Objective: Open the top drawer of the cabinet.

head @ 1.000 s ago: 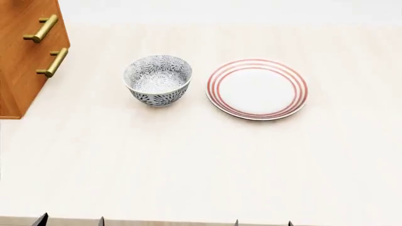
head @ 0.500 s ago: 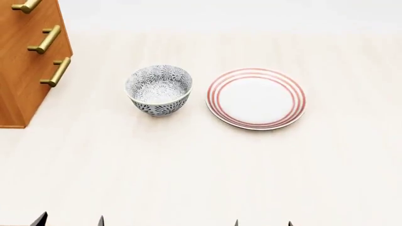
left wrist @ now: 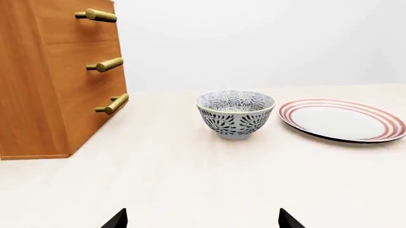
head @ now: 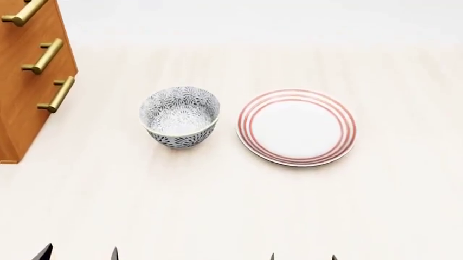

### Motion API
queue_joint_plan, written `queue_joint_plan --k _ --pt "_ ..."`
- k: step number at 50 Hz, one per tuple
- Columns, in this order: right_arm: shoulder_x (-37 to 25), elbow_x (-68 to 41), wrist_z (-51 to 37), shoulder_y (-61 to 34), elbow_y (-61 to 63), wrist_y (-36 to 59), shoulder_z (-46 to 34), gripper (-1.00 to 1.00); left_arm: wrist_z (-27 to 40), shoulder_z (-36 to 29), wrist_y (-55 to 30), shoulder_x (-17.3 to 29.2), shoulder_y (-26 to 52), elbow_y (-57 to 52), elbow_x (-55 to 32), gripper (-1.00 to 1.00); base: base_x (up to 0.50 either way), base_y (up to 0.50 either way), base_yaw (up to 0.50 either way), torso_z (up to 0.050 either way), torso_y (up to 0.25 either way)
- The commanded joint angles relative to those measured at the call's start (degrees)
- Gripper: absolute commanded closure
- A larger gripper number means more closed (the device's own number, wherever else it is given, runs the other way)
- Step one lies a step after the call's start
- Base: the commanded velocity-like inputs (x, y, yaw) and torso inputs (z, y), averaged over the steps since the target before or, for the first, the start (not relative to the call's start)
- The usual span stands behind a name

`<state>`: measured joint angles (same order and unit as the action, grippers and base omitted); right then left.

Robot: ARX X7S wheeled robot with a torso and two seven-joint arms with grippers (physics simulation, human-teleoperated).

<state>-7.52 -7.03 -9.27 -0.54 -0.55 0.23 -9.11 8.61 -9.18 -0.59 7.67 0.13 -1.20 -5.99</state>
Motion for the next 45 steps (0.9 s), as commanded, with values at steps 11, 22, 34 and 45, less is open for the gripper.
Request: queue_joint_plan --k 11,22,34,45 --pt "0.0 0.1 0.4 -0.1 -0.3 -0.7 -0.1 -1.0 -0.4 0.2 1.2 -0.2 0.2 0.6 -0.3 -1.0 0.5 0.0 0.0 0.0 0.0" --pt "-0.4 -0.4 0.0 -0.1 -0.2 -0.7 -0.7 -1.0 0.0 -0.4 1.1 0.3 0.1 0.4 -0.8 -1.0 0.5 0.0 0.0 0.0 0.0" --pt "-0.8 -0.9 -0.3 -0.2 -0.2 -0.6 -1.3 -1.0 0.4 -1.0 1.0 0.7 0.2 0.3 -1.3 -1.0 0.5 0.0 0.0 0.0 0.0" --pt "-1.2 -1.3 -0.6 -0.3 -0.4 -0.8 -1.8 -1.0 0.7 -1.5 1.2 1.1 0.2 0.2 -1.6 -1.0 0.5 0.0 0.0 0.0 0.001"
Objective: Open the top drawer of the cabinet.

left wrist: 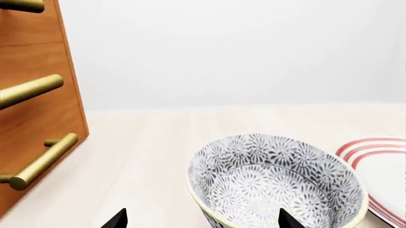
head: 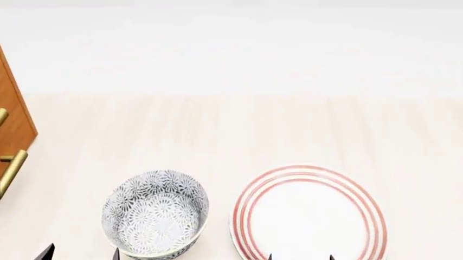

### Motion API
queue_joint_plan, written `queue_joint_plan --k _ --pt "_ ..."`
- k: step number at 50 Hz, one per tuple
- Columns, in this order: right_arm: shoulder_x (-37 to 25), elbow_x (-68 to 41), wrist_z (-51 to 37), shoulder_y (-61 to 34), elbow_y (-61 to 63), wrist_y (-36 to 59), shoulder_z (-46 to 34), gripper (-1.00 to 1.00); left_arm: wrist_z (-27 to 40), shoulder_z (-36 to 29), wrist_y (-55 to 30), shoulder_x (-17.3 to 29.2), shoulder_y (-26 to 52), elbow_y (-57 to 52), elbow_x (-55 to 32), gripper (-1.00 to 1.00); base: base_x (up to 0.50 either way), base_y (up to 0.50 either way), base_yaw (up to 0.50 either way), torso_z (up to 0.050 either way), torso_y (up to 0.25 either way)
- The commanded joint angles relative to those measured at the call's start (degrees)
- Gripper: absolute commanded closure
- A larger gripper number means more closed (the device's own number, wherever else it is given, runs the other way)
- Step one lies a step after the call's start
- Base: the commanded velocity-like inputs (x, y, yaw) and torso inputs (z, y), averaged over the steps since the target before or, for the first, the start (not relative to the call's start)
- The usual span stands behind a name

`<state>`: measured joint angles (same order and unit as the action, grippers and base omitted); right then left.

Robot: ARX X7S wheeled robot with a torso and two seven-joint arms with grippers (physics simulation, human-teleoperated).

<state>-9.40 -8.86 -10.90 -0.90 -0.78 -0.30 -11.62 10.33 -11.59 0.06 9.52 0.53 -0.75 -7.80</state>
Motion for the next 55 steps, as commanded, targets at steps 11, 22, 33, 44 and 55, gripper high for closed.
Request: queue_joint_plan --k 11,22,33,44,55 --pt "0.2 1.0 0.7 0.2 0.0 -0.9 -0.2 -1.0 -0.5 0.5 0.8 -0.4 -0.2 -0.3 0.0 -1.0 0.05 0.07 0.0 0.0 0.0" --pt "-0.1 0.7 0.2 0.1 0.2 -0.6 -0.5 -1.0 0.0 0.1 1.0 -0.1 -0.1 -0.2 -0.2 -1.0 0.0 0.5 0.0 0.0 0.0" --pt "-0.4 0.2 -0.1 -0.2 -0.1 -0.7 -0.7 -1.0 0.3 -0.2 0.9 0.2 0.1 -0.1 -0.4 -1.0 0.0 0.5 0.0 0.0 0.0" --pt "-0.6 -0.2 -0.3 -0.3 -0.5 -0.6 -1.2 -1.0 0.9 -0.7 0.2 0.6 0.3 -0.2 -0.2 -1.0 0.0 0.03 0.0 0.0 0.0" --pt "-0.9 -0.6 -0.5 -0.1 -0.2 -0.2 -1.6 -1.0 3.6 -6.6 -7.2 3.7 5.7 0.6 12.4 -1.0 0.0 0.0 0.0 0.0 0.0"
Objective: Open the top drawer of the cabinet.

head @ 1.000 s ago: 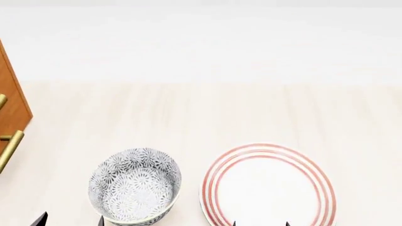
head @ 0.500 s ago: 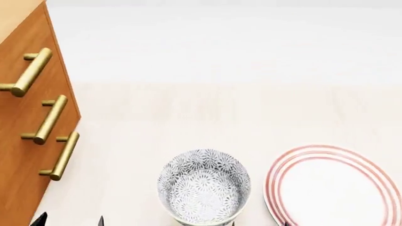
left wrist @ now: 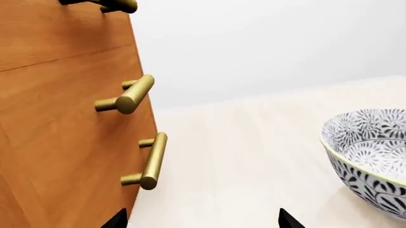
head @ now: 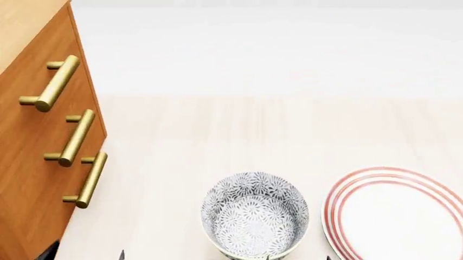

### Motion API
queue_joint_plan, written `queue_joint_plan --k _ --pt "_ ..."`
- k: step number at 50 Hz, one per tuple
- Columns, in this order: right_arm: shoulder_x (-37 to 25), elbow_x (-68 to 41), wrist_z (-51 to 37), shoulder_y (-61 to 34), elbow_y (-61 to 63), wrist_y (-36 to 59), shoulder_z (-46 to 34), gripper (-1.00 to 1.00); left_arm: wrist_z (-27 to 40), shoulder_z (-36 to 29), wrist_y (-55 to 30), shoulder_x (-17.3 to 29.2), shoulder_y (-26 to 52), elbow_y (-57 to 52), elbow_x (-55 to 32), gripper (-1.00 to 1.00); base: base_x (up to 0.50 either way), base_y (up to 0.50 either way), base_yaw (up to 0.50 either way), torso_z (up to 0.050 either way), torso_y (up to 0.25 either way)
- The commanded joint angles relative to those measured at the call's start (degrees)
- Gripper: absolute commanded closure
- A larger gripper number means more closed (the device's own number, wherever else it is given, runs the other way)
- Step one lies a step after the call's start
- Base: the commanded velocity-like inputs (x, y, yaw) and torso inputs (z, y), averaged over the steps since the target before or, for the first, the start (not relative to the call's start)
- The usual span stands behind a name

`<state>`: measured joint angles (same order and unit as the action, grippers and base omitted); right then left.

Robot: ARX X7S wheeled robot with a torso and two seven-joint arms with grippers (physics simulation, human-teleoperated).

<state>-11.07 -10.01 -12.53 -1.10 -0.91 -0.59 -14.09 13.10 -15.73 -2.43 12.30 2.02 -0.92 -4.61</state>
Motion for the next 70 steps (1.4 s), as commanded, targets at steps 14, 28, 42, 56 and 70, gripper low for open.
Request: queue_joint_plan --k 14,28,42,56,70 --pt "0.4 -0.1 0.9 0.0 -0.1 0.2 0.5 -1.0 -1.5 -9.3 -15.8 3.5 14.2 0.8 21.1 -1.0 0.0 0.0 0.0 0.0 0.0" --pt "0.1 -1.0 1.0 -0.1 -0.3 0.3 0.1 -1.0 -2.5 -16.6 -20.1 4.1 24.5 6.6 31.3 -1.0 0.0 0.0 0.0 0.0 0.0" --pt "0.0 -1.8 0.7 -0.4 -0.7 0.5 -0.1 -1.0 -3.9 -22.4 -23.4 5.9 29.5 9.8 39.7 -1.0 0.0 0.0 0.0 0.0 0.0" --pt "-0.2 -2.1 0.3 -0.7 -1.1 0.4 -0.3 -1.0 -7.2 -25.7 -27.2 9.5 30.2 5.9 46.1 -1.0 0.0 0.0 0.0 0.0 0.0" --pt "-0.4 -2.4 0.1 -0.8 -1.4 0.2 -0.8 -1.0 -11.2 -26.5 -29.7 12.0 32.6 1.7 49.4 -1.0 0.0 0.0 0.0 0.0 0.0"
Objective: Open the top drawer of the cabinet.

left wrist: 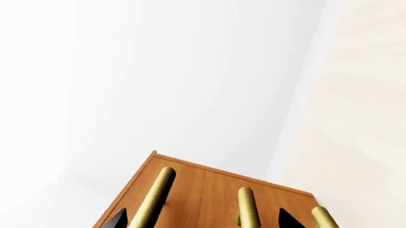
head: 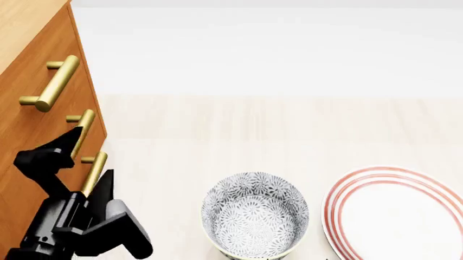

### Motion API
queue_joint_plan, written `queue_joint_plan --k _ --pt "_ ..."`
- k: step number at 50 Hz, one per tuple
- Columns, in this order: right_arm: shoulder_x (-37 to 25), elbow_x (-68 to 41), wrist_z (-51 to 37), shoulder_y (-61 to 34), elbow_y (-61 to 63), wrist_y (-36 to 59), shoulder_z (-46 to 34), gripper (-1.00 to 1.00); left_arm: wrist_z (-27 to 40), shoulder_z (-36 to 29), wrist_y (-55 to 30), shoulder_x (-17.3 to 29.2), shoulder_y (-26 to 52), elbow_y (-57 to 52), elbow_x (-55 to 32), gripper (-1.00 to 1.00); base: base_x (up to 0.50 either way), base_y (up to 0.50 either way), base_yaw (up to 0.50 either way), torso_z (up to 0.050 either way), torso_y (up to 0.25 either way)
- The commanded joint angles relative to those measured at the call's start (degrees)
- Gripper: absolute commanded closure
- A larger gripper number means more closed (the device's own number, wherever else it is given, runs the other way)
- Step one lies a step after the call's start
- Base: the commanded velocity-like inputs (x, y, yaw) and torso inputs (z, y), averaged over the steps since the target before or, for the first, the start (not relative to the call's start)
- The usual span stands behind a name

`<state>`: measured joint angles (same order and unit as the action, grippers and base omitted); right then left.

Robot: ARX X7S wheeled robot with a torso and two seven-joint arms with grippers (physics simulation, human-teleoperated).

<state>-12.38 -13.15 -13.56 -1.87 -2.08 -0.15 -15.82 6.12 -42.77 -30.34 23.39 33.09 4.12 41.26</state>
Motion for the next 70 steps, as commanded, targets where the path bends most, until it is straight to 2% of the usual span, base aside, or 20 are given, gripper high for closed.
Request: queue_joint_plan --k 1,24,42,70 --pt "0.8 0.6 1.1 0.0 -0.1 -0.1 0.9 -1.0 -4.4 0.6 -1.9 1.0 1.7 -3.6 3.6 -1.0 0.0 0.0 0.0 0.0 0.0" --pt "0.4 0.2 0.8 0.2 0.0 -0.3 0.1 -1.0 -7.5 2.9 -4.4 2.6 5.5 -6.3 4.1 -1.0 0.0 0.0 0.0 0.0 0.0" --pt "0.1 -0.3 0.7 0.1 -0.3 -0.3 -0.4 -1.0 -8.4 4.1 -3.6 2.7 9.8 -2.8 2.7 -1.0 0.0 0.0 0.0 0.0 0.0" --pt "-0.5 -0.8 0.3 0.0 -0.2 -0.4 -1.2 -1.0 -10.2 2.0 -0.6 2.8 13.4 2.1 2.0 -1.0 0.0 0.0 0.0 0.0 0.0"
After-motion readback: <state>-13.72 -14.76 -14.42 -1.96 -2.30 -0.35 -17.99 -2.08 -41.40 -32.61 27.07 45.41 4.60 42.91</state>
